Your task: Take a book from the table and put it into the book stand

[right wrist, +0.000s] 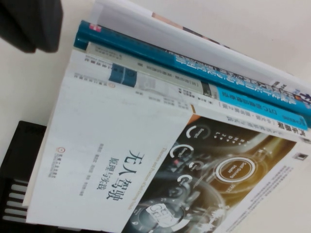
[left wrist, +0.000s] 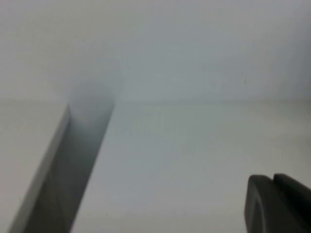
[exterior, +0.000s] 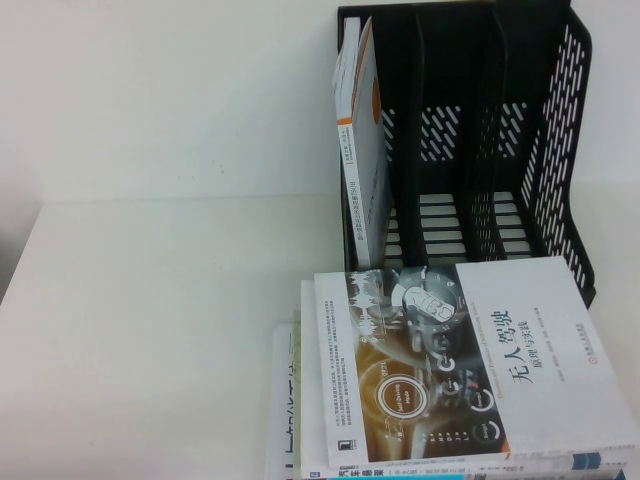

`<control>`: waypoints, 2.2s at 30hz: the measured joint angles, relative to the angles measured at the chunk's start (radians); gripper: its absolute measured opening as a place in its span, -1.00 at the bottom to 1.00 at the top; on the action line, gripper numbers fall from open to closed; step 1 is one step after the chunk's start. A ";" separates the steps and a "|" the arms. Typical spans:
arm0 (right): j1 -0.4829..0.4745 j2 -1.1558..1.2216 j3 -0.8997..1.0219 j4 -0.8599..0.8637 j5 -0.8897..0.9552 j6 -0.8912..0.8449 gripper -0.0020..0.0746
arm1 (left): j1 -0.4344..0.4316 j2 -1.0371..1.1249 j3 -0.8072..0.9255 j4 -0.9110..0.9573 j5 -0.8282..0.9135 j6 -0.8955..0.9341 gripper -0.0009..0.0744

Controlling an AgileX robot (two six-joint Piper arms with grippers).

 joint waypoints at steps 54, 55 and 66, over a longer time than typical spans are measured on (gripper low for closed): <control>0.000 0.000 0.000 0.000 0.000 0.000 -0.93 | 0.012 -0.001 -0.003 0.019 0.179 -0.185 -0.98; 0.000 0.000 0.000 0.000 0.000 0.000 -0.93 | 0.012 -0.001 -0.003 0.019 0.179 -0.185 -0.98; 0.000 0.000 0.000 0.000 0.000 0.000 -0.93 | 0.012 -0.001 -0.003 0.019 0.181 -0.185 -0.98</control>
